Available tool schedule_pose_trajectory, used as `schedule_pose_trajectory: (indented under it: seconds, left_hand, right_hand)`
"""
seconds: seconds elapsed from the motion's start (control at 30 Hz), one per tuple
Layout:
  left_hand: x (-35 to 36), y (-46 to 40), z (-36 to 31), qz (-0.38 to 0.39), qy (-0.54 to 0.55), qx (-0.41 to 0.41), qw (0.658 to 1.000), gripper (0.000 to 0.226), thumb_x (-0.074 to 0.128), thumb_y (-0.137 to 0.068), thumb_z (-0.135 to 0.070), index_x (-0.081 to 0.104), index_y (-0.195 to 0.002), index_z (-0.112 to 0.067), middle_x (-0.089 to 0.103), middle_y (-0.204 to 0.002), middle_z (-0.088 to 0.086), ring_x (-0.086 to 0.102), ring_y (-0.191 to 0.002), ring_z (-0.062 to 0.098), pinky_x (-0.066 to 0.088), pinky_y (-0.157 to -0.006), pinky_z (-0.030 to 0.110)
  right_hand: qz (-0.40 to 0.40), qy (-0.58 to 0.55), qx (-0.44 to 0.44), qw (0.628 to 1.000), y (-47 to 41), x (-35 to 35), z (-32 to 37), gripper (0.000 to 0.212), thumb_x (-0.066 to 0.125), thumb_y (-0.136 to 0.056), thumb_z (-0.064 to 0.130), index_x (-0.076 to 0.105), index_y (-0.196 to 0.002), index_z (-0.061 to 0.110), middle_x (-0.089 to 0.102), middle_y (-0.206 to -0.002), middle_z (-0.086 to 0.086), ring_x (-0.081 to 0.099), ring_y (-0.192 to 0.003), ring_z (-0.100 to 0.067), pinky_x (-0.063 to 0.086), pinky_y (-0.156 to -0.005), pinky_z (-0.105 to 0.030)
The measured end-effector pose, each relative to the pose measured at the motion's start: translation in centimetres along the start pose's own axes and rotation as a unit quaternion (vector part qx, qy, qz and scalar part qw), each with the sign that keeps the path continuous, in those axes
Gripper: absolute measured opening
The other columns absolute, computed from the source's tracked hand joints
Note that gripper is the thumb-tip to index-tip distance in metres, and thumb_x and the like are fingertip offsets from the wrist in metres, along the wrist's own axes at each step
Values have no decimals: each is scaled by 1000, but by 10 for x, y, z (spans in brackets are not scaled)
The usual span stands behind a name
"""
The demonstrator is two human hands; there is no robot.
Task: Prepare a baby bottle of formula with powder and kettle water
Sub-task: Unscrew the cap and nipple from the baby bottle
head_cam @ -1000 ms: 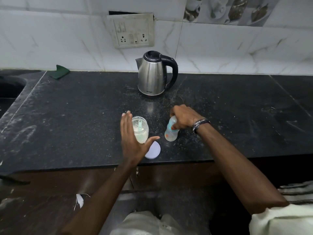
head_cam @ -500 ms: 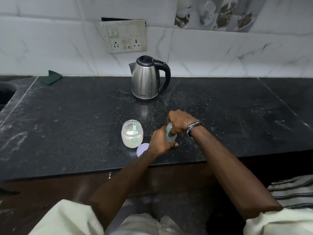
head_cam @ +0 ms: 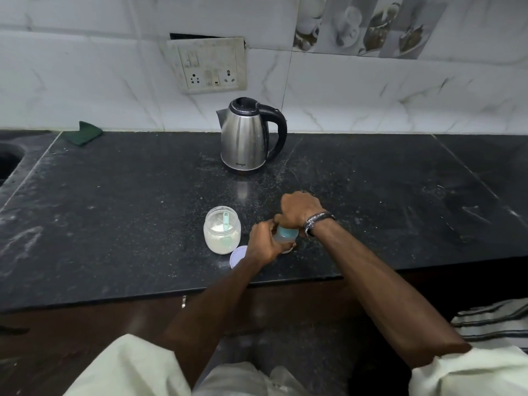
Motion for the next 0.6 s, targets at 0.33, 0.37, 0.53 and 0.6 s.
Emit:
schedule_pose_trajectory:
  seconds: [0.33, 0.37, 0.53, 0.6]
  left_hand:
    - [-1, -1, 0, 8, 11, 31, 999, 63, 82, -58, -48, 71, -110, -14, 76, -99, -3, 71, -89, 7, 59, -80, 43]
    - [-1, -1, 0, 7, 15, 31, 999, 65, 83, -57, -47, 71, -112, -14, 76, -102, -3, 71, -92, 7, 59, -82, 42]
    - [0, -2, 4, 9, 14, 28, 999, 65, 90, -61, -36, 68, -118, -12, 75, -111, -1, 70, -99, 10, 58, -88, 42]
    - [0, -2, 4, 4, 10, 28, 1000, 66, 89, -61, -37, 68, -118, -12, 75, -112, -1, 70, -100, 10, 58, -88, 41]
  right_hand:
    - [34, 23, -63, 997, -4, -30, -11, 31, 80, -72, 21, 51, -79, 14, 55, -86, -5, 54, -77, -24, 42, -60, -31]
    - [42, -7, -51, 998, -8, -34, -20, 32, 79, -73, 23, 56, -94, 13, 58, -94, -7, 56, -79, -23, 44, -59, -31]
    - [6, -132, 18, 991, -21, -35, -64, 34, 72, -79, 27, 58, -105, 10, 62, -100, -8, 62, -87, -25, 48, -62, -31]
    - [-24, -176, 52, 983, -26, -22, -81, 38, 75, -75, 31, 61, -104, 10, 65, -103, -7, 63, -90, -25, 51, -69, -33]
Point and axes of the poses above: each hand's wrist, its own y-axis away from the middle knuckle, its own x-axis out of the palm, z = x × y, the point moved 5 cm from there along -y, towards the middle knuckle
